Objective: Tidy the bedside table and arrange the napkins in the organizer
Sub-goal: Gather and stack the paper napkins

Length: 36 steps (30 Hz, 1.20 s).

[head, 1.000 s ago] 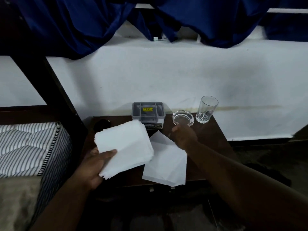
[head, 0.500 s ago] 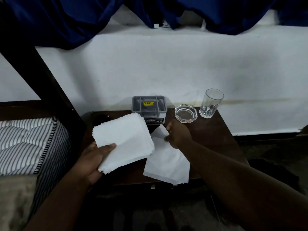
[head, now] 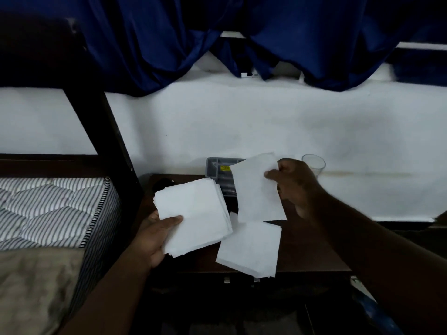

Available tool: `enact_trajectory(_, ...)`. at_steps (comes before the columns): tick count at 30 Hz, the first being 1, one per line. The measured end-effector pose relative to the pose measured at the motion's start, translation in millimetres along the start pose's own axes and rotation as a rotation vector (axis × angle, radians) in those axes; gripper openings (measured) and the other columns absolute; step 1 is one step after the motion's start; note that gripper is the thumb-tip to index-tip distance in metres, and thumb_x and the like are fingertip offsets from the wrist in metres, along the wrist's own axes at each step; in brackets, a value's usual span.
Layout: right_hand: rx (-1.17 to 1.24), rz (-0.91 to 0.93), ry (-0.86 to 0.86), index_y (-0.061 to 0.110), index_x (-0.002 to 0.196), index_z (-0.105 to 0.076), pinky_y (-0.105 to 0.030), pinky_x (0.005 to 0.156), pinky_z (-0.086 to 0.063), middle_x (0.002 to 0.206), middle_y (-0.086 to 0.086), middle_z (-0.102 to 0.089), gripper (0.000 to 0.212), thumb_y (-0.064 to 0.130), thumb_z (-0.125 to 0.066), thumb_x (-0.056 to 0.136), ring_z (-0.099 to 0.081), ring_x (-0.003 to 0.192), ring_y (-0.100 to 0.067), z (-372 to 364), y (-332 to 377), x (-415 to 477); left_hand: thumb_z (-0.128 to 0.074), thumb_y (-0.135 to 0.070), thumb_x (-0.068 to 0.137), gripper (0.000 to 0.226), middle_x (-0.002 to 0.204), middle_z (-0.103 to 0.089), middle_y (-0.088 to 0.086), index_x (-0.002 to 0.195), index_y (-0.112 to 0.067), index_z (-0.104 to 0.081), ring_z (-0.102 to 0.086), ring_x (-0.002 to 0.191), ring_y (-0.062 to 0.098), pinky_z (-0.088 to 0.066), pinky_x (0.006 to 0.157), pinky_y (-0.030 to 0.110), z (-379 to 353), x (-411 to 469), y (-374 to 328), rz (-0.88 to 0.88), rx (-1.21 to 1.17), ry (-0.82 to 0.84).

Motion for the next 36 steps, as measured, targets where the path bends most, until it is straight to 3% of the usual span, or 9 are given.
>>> enact_trajectory(5, 0.269, 0.014, 0.103, -0.009, 0.098, -0.062, -0.038, 0.06, -0.051, 0.088, -0.025, -0.066, 0.034, 0.018, -0.073, 0.081, -0.066, 0.077, -0.037, 5.6, 52.3, -24.4, -0.068, 0.004, 0.088, 0.037, 0.114, -0.076, 0.02, 0.124, -0.003, -0.066, -0.074, 0.098, 0.036, -0.064, 0.073, 0.043, -13.1, -17.9, 0.4, 0.015, -0.019, 0.042)
enact_trajectory(8, 0.427, -0.085, 0.177, -0.004, 0.103, -0.068, -0.05, 0.081, -0.062, 0.105, -0.025, -0.073, 0.023, 0.008, -0.071, 0.085, -0.074, 0.093, -0.04, -12.3, 60.3, -44.0, -0.067, 0.006, 0.087, 0.038, 0.118, -0.074, 0.023, 0.124, -0.003, -0.066, -0.072, 0.104, 0.04, -0.064, 0.078, 0.046, -27.1, -31.9, 1.0, 0.033, -0.03, 0.096)
enact_trajectory(10, 0.473, -0.156, 0.195, -0.003, 0.107, -0.068, -0.045, 0.07, -0.063, 0.1, -0.023, -0.073, 0.024, 0.005, -0.07, 0.085, -0.075, 0.082, -0.033, -26.7, 52.9, -51.5, -0.069, 0.008, 0.082, 0.04, 0.115, -0.075, 0.022, 0.121, -0.003, -0.068, -0.074, 0.101, 0.037, -0.064, 0.077, 0.043, -37.4, -39.6, -0.2, 0.02, -0.052, 0.159)
enact_trajectory(16, 0.391, -0.274, 0.173, -0.001, 0.111, -0.07, -0.035, 0.073, -0.057, 0.085, -0.008, -0.076, 0.028, 0.006, -0.072, 0.084, -0.072, 0.076, -0.025, -61.1, 6.6, -57.0, -0.072, -0.002, 0.08, 0.021, 0.1, -0.079, 0.016, 0.097, -0.011, -0.078, -0.077, 0.085, 0.027, -0.064, 0.075, 0.038, -53.4, -53.1, -3.6, -0.023, -0.029, 0.247)
enact_trajectory(20, 0.277, -0.213, 0.174, 0.006, 0.105, -0.075, -0.039, 0.074, -0.052, 0.105, -0.021, -0.076, 0.02, 0.008, -0.071, 0.086, -0.071, 0.085, -0.03, -70.7, -8.2, -54.2, -0.061, 0.005, 0.09, 0.022, 0.094, -0.077, 0.016, 0.102, -0.007, -0.074, -0.075, 0.076, 0.027, -0.063, 0.065, 0.037, -51.1, -49.9, -4.0, -0.019, -0.028, 0.258)
enact_trajectory(23, 0.151, -0.135, 0.131, 0.005, 0.102, -0.073, -0.042, 0.072, -0.058, 0.097, -0.017, -0.077, 0.018, 0.011, -0.075, 0.085, -0.074, 0.082, -0.03, -66.8, -8.3, -51.5, -0.062, 0.006, 0.09, 0.028, 0.102, -0.076, 0.02, 0.113, -0.006, -0.073, -0.075, 0.08, 0.03, -0.062, 0.065, 0.037, -50.3, -46.5, -3.7, -0.014, 0.005, 0.244)
enact_trajectory(27, -0.032, -0.004, -0.01, 0.02, 0.102, -0.064, -0.04, 0.071, -0.059, 0.095, -0.001, -0.071, 0.049, 0.033, -0.09, 0.063, -0.07, 0.081, -0.018, -55.3, -6.1, -49.6, -0.067, 0.0, 0.087, 0.035, 0.116, -0.074, 0.023, 0.12, -0.008, -0.073, -0.072, 0.096, 0.038, -0.062, 0.079, 0.045, -52.2, -43.9, -4.0, -0.01, 0.0, 0.269)
enact_trajectory(32, 0.268, -0.29, 0.282, 0.011, 0.104, -0.071, -0.056, 0.094, -0.056, 0.101, -0.012, -0.078, 0.04, 0.015, -0.087, 0.067, -0.075, 0.096, -0.033, -62.7, -30.5, -55.9, -0.07, -0.004, 0.081, 0.033, 0.116, -0.074, 0.023, 0.113, -0.012, -0.077, -0.073, 0.093, 0.036, -0.061, 0.08, 0.046, -56.2, -45.2, -1.7, -0.002, -0.001, 0.28)
enact_trajectory(36, 0.277, -0.276, 0.228, 0.006, 0.101, -0.072, -0.05, 0.076, -0.062, 0.095, -0.016, -0.078, 0.029, 0.002, -0.08, 0.074, -0.076, 0.084, -0.033, -60.2, -36.8, -53.5, -0.049, -0.028, 0.1, 0.036, 0.115, -0.075, 0.019, 0.108, -0.009, -0.079, -0.075, 0.094, 0.034, -0.055, 0.088, 0.047, -59.5, -46.8, -0.2, 0.117, -0.072, 0.24)
Point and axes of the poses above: each hand's wrist, its own x-axis towards the middle knuckle, its own z-axis out of the back of the hand, y = z × x, the point moved 5 cm from there along x, towards the middle knuckle
